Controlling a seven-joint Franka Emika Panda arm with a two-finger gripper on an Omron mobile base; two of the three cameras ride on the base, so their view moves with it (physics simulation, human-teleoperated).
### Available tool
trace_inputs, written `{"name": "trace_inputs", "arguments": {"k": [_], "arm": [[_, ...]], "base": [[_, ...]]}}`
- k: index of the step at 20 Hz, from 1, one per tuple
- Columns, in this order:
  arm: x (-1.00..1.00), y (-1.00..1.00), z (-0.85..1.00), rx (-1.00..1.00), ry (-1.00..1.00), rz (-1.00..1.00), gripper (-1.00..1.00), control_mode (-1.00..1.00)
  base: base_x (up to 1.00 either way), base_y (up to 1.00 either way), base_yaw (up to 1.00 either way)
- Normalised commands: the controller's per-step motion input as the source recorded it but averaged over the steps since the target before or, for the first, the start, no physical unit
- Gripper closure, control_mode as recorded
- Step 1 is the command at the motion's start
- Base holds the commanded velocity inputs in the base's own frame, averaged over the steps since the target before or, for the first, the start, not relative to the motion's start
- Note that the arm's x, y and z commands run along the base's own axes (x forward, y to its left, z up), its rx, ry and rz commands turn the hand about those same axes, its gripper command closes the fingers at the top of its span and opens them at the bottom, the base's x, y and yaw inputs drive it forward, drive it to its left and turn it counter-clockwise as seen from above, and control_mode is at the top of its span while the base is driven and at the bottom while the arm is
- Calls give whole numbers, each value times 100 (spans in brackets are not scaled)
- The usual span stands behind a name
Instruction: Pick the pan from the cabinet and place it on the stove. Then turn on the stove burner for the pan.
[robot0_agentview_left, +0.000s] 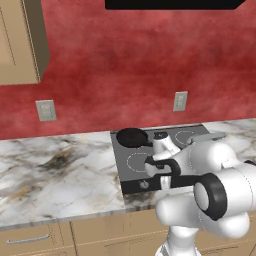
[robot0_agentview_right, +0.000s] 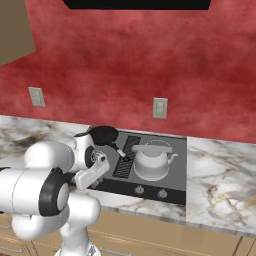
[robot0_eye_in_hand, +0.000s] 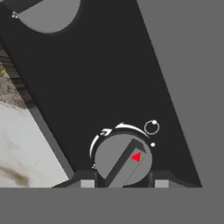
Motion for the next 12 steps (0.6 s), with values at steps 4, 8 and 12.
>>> {"name": "trace_inputs", "arguments": {"k": [4,8,12], "arm": [[-4,6,-19,-2,-13,17,100,-100],[-5,-13,-7,1,-1,7,100,-100],[-8,-20,-25,8,-12,18,100,-100]], "base": [[0,0,0],[0,0,0],[0,0,0]]}}
